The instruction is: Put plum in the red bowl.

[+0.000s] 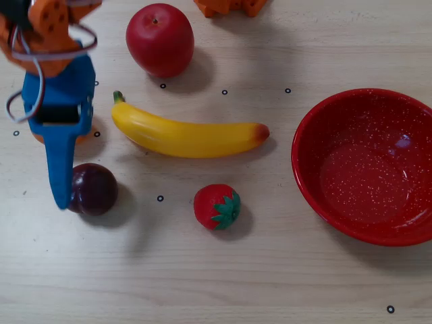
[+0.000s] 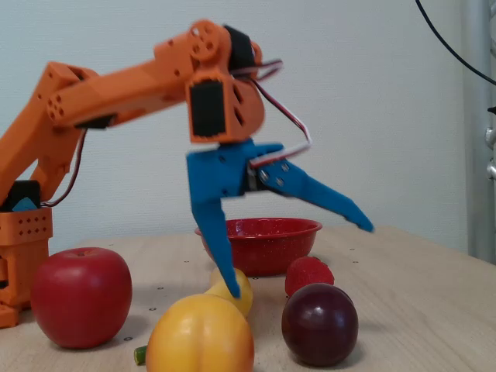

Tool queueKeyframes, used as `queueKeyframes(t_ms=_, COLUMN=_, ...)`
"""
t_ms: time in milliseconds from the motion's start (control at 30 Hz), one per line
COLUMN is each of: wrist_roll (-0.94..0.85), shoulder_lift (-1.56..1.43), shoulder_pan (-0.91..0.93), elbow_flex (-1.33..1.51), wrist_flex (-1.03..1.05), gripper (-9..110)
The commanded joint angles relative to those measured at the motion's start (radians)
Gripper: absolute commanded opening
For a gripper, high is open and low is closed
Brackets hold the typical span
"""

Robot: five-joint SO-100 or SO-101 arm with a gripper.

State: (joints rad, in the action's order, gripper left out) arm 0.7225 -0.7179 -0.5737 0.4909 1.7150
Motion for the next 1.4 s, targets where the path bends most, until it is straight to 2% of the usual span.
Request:
queueKeyframes(t_ms=0, wrist_roll=0.031, shoulder_lift=-0.017, shoulder_pan=-0.009, elbow_flex=-0.14, wrist_flex=0.02, gripper=61)
queueKeyframes(t_ms=533, wrist_roll=0.043, shoulder_lift=0.192, shoulder_pan=0.044, elbow_flex=-0.281, wrist_flex=-0.049, gripper=62)
queueKeyframes(t_ms=1000, wrist_roll=0.018, shoulder_lift=0.245, shoulder_pan=0.089, elbow_flex=-0.295, wrist_flex=-0.132, gripper=62)
queueKeyframes(t_ms=1367, wrist_roll=0.002, shoulder_lift=0.259, shoulder_pan=0.057, elbow_flex=-0.33, wrist_flex=-0.097, gripper=62)
